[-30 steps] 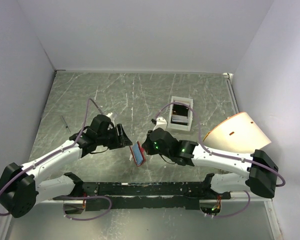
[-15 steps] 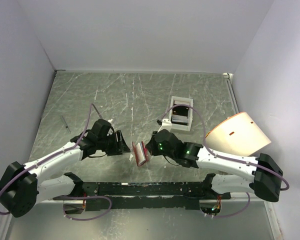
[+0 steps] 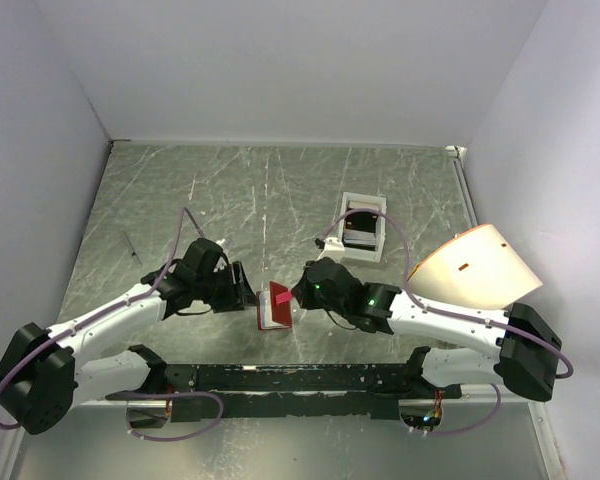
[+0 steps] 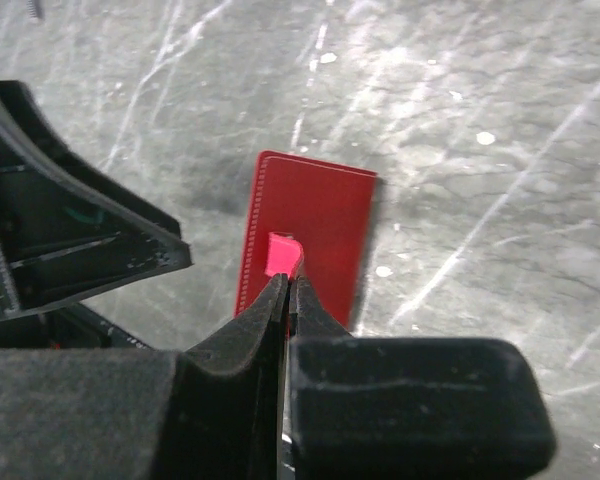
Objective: Put the credit cards into the card holder
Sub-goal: Open the card holder at the center of the board.
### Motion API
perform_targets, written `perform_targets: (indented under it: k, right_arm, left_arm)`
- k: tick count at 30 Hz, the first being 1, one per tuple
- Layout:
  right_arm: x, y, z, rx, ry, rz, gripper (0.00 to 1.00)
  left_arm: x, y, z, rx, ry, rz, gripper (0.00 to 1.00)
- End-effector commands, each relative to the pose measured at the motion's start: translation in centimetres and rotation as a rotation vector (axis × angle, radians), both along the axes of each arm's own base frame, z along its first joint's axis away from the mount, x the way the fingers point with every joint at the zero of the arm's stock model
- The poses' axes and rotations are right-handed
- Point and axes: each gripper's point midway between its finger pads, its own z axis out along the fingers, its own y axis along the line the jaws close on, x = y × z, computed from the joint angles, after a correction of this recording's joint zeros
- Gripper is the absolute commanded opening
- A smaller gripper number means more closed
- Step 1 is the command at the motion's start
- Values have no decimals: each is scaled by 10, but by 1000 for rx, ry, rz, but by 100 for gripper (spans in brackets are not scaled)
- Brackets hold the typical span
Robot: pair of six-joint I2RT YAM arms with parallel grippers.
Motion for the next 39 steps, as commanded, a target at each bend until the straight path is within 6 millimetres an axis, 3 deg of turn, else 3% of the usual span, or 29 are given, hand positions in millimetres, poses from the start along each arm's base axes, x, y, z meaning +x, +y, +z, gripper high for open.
perform_targets:
  k: [1,7,14,28,39]
  right_arm:
    - [14,-32,-12,-112,-12,-122,0]
    - [14,-64,-31,-174,5,-170,0]
    - [14,-85,-46,-231,41,-213,0]
    - [8,-107,-76,-291,107,-274,0]
    - [6,-105,-81,-267,125,-267,0]
  left_arm:
    - [-2,-6,-5,-31,7,-34,62]
    - [0,-10,-14,-31,25,-50,54]
    - [3,-14,-25,-25,41,-64,50]
    - [5,-19,-41,-32,60,-71,48]
    - [7,-26,-48,-52,75,-80,47]
